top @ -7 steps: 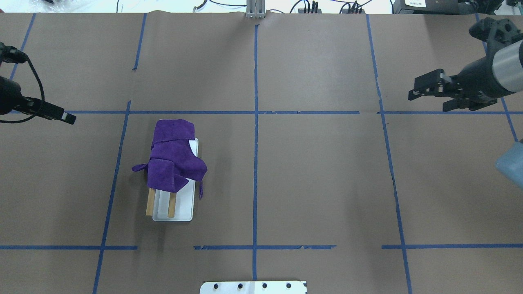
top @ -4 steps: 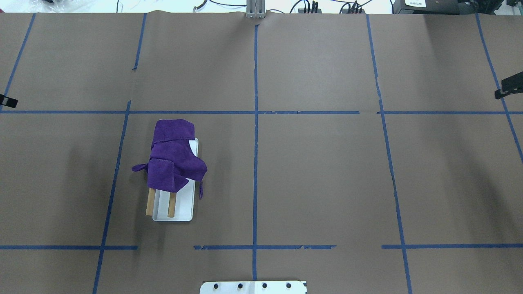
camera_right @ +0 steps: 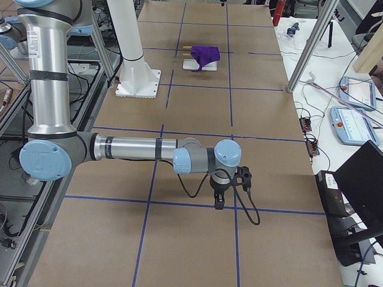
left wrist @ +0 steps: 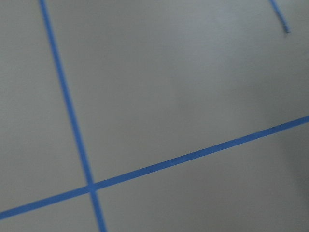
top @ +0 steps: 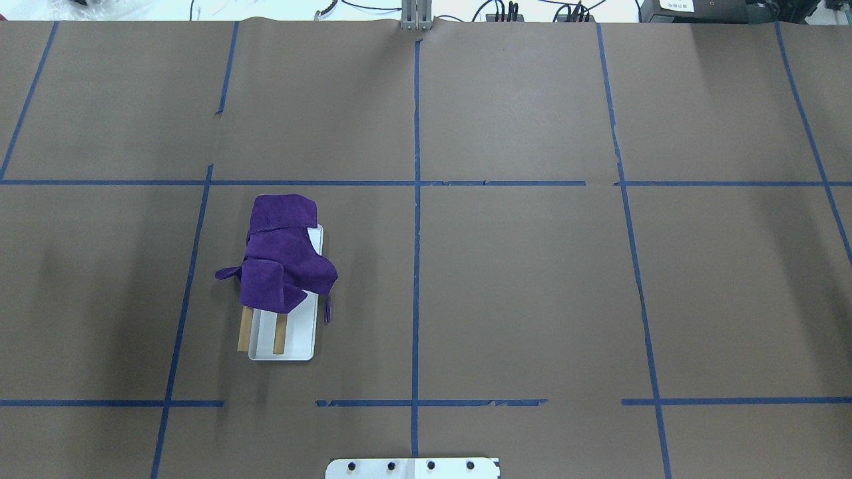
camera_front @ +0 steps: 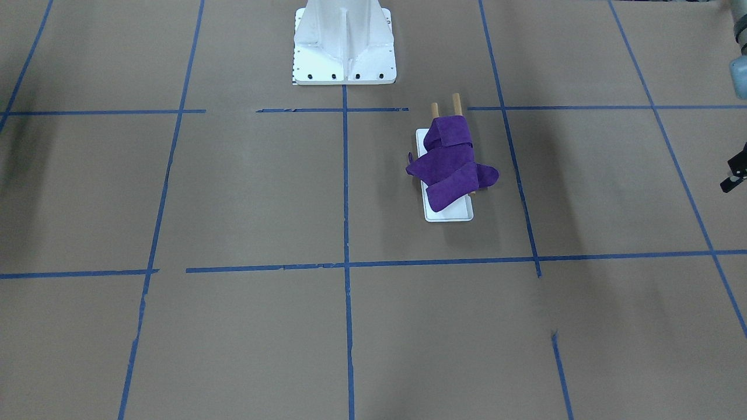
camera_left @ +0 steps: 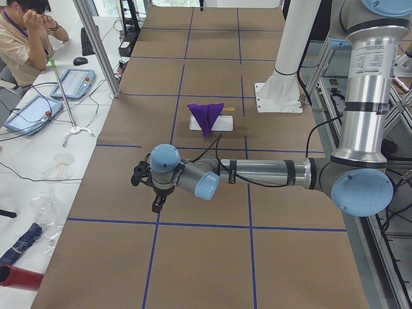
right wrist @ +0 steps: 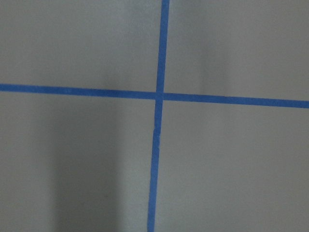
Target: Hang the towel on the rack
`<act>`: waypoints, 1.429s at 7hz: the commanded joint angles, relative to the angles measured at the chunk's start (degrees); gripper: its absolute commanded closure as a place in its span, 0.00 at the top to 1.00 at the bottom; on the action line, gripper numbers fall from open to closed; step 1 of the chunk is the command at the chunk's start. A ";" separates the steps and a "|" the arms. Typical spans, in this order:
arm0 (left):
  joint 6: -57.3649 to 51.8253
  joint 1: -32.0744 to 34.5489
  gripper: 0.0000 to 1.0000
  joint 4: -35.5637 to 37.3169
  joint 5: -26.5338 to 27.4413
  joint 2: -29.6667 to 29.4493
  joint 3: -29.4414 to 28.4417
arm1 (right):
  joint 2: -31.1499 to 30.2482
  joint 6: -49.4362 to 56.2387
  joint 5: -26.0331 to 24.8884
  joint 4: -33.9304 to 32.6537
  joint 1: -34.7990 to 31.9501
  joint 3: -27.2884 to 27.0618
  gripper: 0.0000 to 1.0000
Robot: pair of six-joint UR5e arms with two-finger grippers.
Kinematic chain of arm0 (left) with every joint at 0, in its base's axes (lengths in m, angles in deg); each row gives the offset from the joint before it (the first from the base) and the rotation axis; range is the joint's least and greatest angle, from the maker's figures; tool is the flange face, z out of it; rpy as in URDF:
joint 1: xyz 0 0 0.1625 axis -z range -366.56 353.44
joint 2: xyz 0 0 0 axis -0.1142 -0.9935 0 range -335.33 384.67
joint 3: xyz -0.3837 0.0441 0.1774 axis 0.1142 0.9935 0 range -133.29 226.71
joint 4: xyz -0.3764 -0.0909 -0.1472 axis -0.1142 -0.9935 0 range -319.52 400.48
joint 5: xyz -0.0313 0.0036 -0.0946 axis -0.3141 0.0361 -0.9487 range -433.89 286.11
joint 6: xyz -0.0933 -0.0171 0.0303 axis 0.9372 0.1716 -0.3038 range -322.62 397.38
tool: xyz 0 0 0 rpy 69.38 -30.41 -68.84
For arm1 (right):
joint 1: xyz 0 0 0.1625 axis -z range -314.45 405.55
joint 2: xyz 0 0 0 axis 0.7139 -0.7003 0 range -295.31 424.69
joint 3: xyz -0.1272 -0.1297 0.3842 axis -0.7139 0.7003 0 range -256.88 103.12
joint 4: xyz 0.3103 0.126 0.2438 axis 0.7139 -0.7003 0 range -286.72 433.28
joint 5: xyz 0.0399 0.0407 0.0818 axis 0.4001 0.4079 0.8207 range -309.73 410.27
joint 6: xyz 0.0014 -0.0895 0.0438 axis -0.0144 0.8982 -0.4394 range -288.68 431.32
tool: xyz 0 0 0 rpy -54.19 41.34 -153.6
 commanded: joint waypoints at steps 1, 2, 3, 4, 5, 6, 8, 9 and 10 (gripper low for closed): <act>-3.14 2.48 1.00 19.46 0.20 -2.87 6.17 | 2.80 7.43 -0.16 -7.65 -0.96 0.57 1.00; -4.45 2.66 1.00 23.56 0.20 -2.44 9.10 | 3.07 6.99 1.58 -7.49 -0.96 0.66 1.00; -3.68 2.57 1.00 23.17 0.55 -1.40 9.65 | 3.42 6.90 4.30 -7.23 -1.05 0.48 1.00; -0.45 2.48 1.00 22.81 0.72 -1.99 10.09 | 3.34 6.46 4.15 -6.87 -0.96 0.83 1.00; 0.97 2.57 1.00 20.98 3.86 -1.30 9.92 | 3.60 5.59 4.15 -6.61 -0.96 1.53 1.00; 1.07 2.66 1.00 18.53 6.67 -1.04 9.48 | 3.69 5.41 4.23 -6.61 -0.96 1.02 1.00; 0.99 2.13 1.00 17.72 6.62 -0.59 9.30 | 3.60 5.75 3.97 -6.61 -0.96 1.10 1.00; 0.90 1.35 1.00 16.32 6.96 -0.68 8.78 | 2.99 6.19 3.80 -6.61 -1.05 1.45 1.00; 1.16 0.38 1.00 12.91 7.05 -0.68 8.86 | 3.59 5.50 3.80 -6.69 -0.96 1.97 1.00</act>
